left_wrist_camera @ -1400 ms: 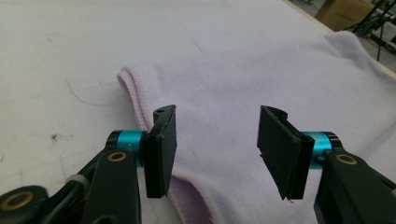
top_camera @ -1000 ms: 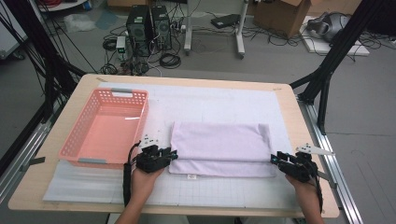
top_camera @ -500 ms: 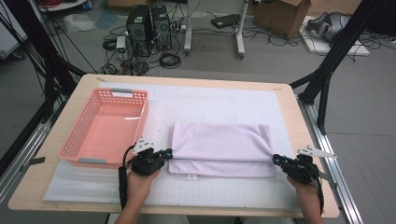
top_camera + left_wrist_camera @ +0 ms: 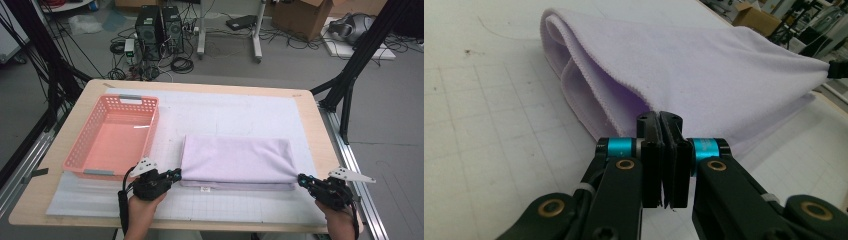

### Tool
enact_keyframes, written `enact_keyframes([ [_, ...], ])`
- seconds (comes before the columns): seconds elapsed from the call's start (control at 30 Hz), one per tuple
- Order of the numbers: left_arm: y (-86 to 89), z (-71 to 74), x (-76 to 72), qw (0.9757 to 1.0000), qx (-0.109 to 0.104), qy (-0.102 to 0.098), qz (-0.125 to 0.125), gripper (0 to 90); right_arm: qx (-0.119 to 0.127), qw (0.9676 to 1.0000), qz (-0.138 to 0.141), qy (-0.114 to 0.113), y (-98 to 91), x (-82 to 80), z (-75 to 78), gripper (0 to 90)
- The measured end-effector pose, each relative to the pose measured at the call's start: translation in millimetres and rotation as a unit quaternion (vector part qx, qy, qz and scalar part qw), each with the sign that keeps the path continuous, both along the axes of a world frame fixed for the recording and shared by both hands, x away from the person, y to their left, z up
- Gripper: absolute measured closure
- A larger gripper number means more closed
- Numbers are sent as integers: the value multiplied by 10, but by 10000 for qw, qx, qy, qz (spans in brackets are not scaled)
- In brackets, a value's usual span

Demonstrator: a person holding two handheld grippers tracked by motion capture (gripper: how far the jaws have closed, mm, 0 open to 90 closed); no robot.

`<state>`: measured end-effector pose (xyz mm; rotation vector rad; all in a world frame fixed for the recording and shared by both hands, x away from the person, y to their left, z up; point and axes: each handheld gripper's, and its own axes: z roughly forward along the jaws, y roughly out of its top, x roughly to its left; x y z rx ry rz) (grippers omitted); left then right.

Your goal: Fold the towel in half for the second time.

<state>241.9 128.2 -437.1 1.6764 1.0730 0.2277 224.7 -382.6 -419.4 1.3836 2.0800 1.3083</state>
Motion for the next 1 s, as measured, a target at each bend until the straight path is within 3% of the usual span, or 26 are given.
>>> enact_keyframes([
  [0.13,2,-48,-98,9999,108,88,-28,864,-14,10000,3,53,-8,-84,-9,842],
  [0.17,0,-72,-108,9997,200,119,-4,825,-51,10000,10,74,-2,-94,-26,840],
  [0.2,-2,-92,-103,9995,265,154,69,725,-100,9999,11,128,6,-96,-51,815],
  [0.27,12,-101,-80,9994,258,187,164,565,-133,9994,-191,252,-2,-81,-91,626],
  [0.3,19,-94,-67,9993,233,174,222,516,-5,9992,-295,287,-27,-72,-91,614],
  [0.43,-17,-85,31,9991,244,196,283,457,220,9986,-452,155,-73,-18,-62,564],
  [0.57,-88,-144,169,9979,213,550,273,441,118,9981,-434,429,18,146,-188,528],
  [0.63,-137,-184,205,9966,326,725,209,441,-51,9970,-389,667,78,216,-277,535],
  [0.7,-158,-194,207,9968,315,715,144,477,-120,9974,-371,601,104,222,-314,624],
  [0.77,-182,-200,204,9961,408,780,46,630,-133,9975,-234,653,109,219,-314,753],
  [0.83,-200,-202,202,9956,382,852,20,789,-116,9975,-188,666,120,212,-305,814],
  [1.0,-179,-192,128,9961,287,832,95,833,-46,9974,-161,696,70,120,-257,837],
])
